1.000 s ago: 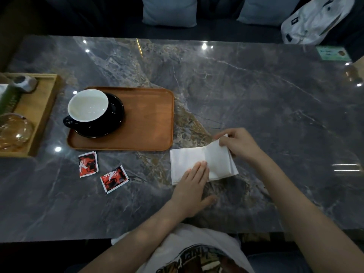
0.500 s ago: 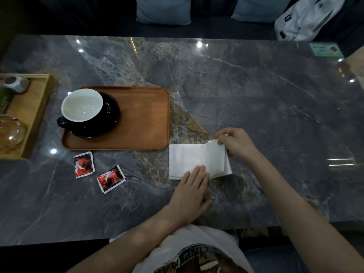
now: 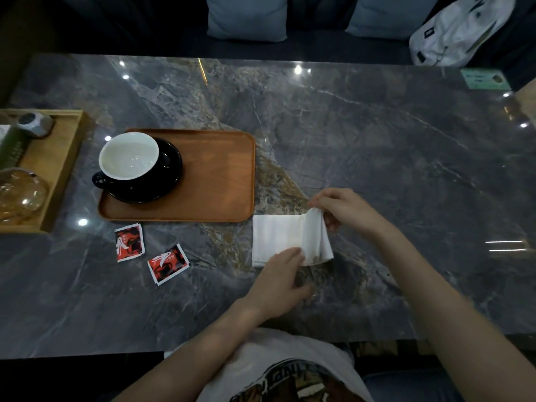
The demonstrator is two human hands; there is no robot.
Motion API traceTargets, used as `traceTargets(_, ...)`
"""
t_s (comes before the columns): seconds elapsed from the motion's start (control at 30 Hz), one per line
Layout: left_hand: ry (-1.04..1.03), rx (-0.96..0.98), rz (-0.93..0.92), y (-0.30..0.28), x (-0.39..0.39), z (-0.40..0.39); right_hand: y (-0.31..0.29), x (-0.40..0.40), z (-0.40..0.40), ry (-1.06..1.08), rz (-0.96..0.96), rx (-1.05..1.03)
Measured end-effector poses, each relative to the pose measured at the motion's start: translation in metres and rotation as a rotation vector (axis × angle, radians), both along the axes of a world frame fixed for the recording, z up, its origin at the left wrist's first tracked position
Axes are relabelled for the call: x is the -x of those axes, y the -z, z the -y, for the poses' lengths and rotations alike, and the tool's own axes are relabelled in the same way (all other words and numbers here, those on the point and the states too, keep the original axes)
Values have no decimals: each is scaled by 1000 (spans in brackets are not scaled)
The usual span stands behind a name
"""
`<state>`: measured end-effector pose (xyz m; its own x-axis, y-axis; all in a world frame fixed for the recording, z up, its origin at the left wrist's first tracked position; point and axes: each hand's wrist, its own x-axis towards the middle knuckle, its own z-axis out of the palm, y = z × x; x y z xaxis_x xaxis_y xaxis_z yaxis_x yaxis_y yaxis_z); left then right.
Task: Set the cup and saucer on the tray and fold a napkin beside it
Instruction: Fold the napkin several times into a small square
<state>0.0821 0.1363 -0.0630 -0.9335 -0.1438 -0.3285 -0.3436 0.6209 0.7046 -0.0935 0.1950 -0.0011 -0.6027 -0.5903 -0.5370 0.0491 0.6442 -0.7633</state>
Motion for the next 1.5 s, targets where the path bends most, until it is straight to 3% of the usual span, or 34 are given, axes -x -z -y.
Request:
traceTargets(0.07, -291, -339, -1, -13, 5, 8, -3, 4, 5, -102, 104, 7)
traceTargets(0.13, -452, -646, -23, -23, 6, 16, -6, 4, 14, -228, 107, -28)
traceTargets(0.2, -501, -759, -16, -27, 5, 22, -8, 1, 24, -332, 39, -81)
traceTargets(0.5, -766, -434, 14, -22, -8, 31, 6, -12, 60, -649, -406, -91)
traceTargets(0.73, -775, -259, 37, -9, -14, 35, 34, -20, 74, -695, -350, -76)
traceTargets(0.93, -848, -467, 114, -2, -13, 40, 52, -30, 72, -646, -406, -24)
traceTargets(1.1, -878, -491, 199, 2, -13, 46, 76, -42, 68, -507, -586, -13)
traceTargets(1.17, -856, -459, 241, 1, -14, 49, 87, -53, 64, -467, -776, -106)
traceTargets(1.3, -674, -118, 340, 2, -13, 57, 102, -73, 56, -407, -1045, -241)
traceTargets(1.43, -536, 127, 376, -4, -12, 57, 97, -72, 55, -383, -919, -150)
traceTargets(1.5, -461, 363, 236, -6, -12, 54, 87, -68, 47, -279, -842, -80)
